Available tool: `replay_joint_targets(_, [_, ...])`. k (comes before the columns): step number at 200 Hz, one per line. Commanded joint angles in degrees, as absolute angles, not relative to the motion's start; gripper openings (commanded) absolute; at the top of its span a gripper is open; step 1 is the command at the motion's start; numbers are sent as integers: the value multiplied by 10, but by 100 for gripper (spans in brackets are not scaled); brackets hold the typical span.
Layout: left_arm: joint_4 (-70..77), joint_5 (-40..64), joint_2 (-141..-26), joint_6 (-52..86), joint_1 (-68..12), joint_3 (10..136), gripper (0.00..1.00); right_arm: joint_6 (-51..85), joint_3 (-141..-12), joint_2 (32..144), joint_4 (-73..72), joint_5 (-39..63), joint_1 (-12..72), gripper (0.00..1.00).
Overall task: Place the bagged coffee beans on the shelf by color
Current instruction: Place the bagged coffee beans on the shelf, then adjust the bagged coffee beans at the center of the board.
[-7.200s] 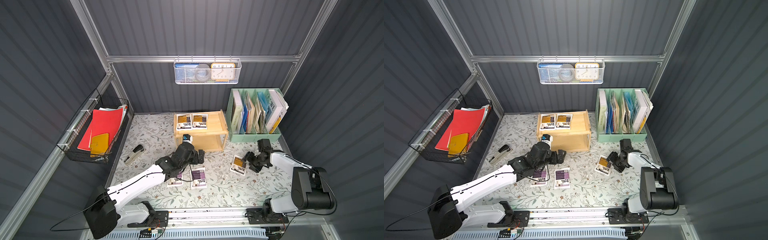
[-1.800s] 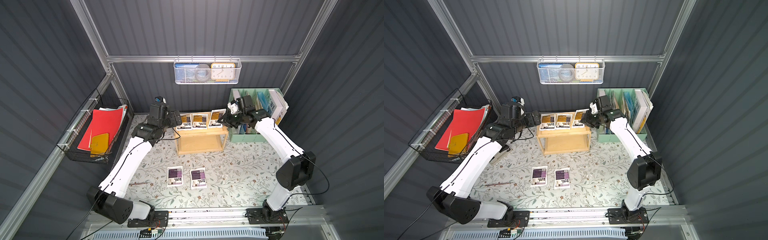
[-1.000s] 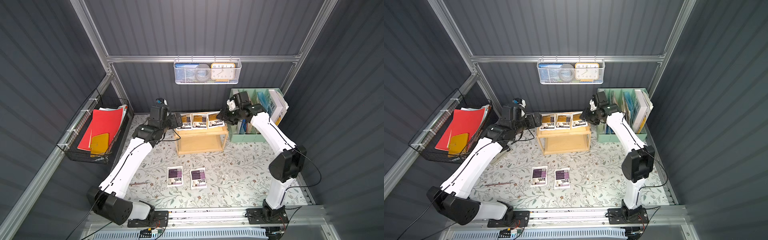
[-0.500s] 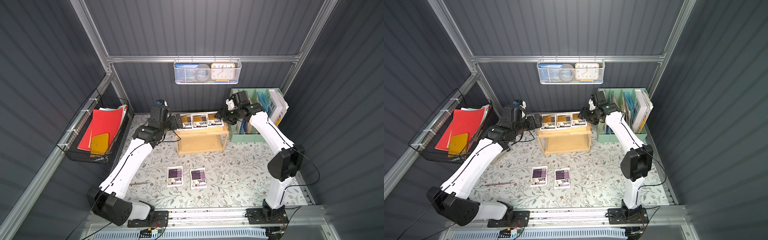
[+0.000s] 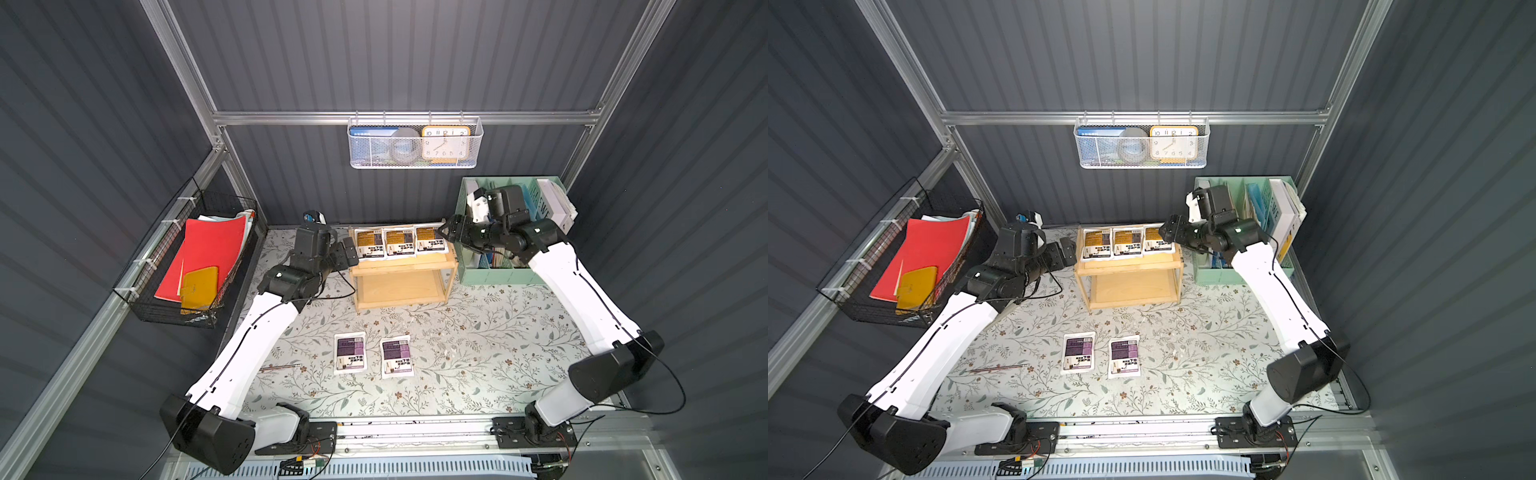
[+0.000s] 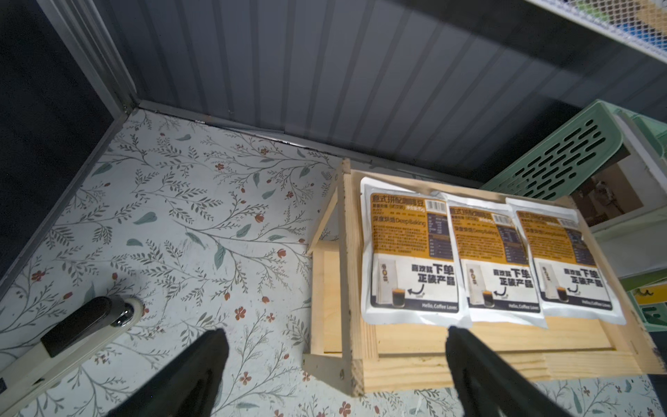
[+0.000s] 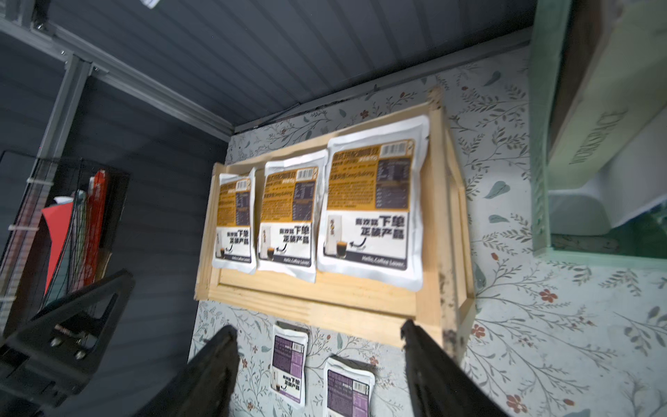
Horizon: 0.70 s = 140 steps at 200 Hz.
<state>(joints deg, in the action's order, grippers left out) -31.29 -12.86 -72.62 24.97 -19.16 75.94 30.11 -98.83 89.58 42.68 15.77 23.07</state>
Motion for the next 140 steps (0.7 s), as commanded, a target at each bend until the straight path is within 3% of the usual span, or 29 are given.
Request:
replay_joint_targets(1, [-325, -136, -700, 263, -188, 720, 100, 316, -903, 851, 403, 158, 286, 75])
replay_joint_targets(39, [-335, -96, -684, 243, -189, 647, 100, 388, -709, 775, 314, 119, 421, 75])
replay_joint_targets(72, [-324, -63, -653, 264, -191, 573, 100, 450, -601, 793, 233, 97, 520, 75])
replay_joint_targets(140, [-231, -56, -616, 363, -256, 442, 100, 489, -591, 938, 156, 64, 632, 74])
